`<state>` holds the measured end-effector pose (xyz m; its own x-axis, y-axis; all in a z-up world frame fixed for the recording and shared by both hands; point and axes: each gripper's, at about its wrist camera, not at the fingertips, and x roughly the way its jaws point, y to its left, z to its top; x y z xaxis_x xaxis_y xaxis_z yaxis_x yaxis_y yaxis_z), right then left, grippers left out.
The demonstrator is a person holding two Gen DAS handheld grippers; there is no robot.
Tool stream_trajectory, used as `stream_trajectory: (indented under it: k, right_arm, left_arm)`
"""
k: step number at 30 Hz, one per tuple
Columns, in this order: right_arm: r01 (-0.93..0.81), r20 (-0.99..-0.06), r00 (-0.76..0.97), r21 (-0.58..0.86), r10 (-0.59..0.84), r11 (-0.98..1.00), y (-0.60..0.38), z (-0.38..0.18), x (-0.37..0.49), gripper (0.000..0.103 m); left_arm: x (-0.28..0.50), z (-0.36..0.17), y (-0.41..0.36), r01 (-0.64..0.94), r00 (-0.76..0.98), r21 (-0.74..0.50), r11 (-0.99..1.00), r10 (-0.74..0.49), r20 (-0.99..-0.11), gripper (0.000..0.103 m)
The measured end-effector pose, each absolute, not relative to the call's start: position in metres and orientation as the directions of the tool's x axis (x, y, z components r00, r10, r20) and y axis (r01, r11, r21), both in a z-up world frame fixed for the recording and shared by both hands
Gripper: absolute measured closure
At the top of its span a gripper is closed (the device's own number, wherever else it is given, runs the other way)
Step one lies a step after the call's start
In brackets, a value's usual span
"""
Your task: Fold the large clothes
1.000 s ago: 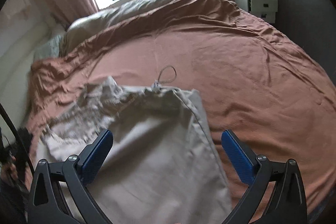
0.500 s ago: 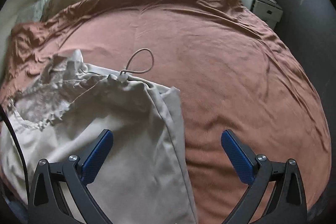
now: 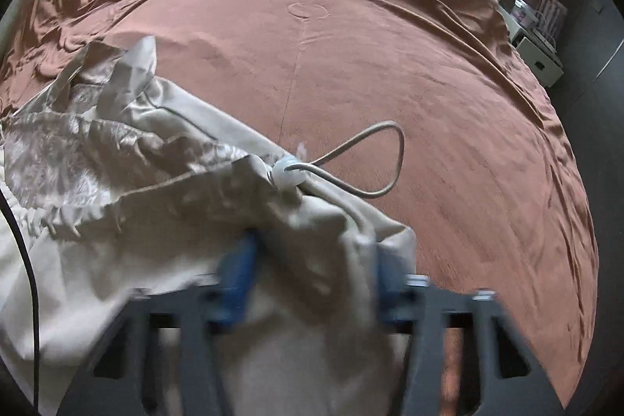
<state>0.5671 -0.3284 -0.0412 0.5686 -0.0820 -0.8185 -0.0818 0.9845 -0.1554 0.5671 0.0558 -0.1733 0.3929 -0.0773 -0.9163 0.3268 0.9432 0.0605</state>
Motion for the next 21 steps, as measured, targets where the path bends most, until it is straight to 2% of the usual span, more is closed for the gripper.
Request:
stream_trajectory:
  k: [1,2,4,7,13,21]
  right_arm:
    - [-0.075,-0.812,0.579,-0.148,-0.078,0.986,-0.33,-0.04,0.568,0.084]
    - [-0.073,-0.801,0.595,-0.14,-0.069,0.987,-0.333,-0.038,0.567,0.093]
    - [-0.07,-0.772,0.633,-0.137,-0.062,0.988,-0.334,-0.03,0.559,0.098]
    - [-0.052,-0.725,0.687,-0.116,-0.049,0.992,-0.337,-0.012,0.538,0.099]
    - [-0.006,-0.646,0.763,0.03,0.023,1.0,-0.356,0.026,0.5,0.099]
    - [0.045,-0.564,0.826,0.05,-0.009,0.998,-0.359,0.042,0.467,0.099]
  left_arm:
    - [0.567,-0.173,0.054,0.335,0.396,0.058,0.941,-0.084,-0.914,0.081]
    - [0.564,-0.171,0.05,0.342,0.412,0.08,0.936,-0.073,-0.908,0.084]
    - [0.554,-0.16,0.047,0.349,0.461,0.121,0.929,-0.058,-0.885,0.087]
    - [0.542,-0.141,0.056,0.319,0.503,0.099,0.942,-0.08,-0.861,0.088]
    - [0.523,-0.084,0.078,0.256,0.589,0.017,0.967,-0.142,-0.795,0.089]
    - [0.525,-0.031,0.072,0.222,0.665,0.003,0.975,-0.149,-0.732,0.089]
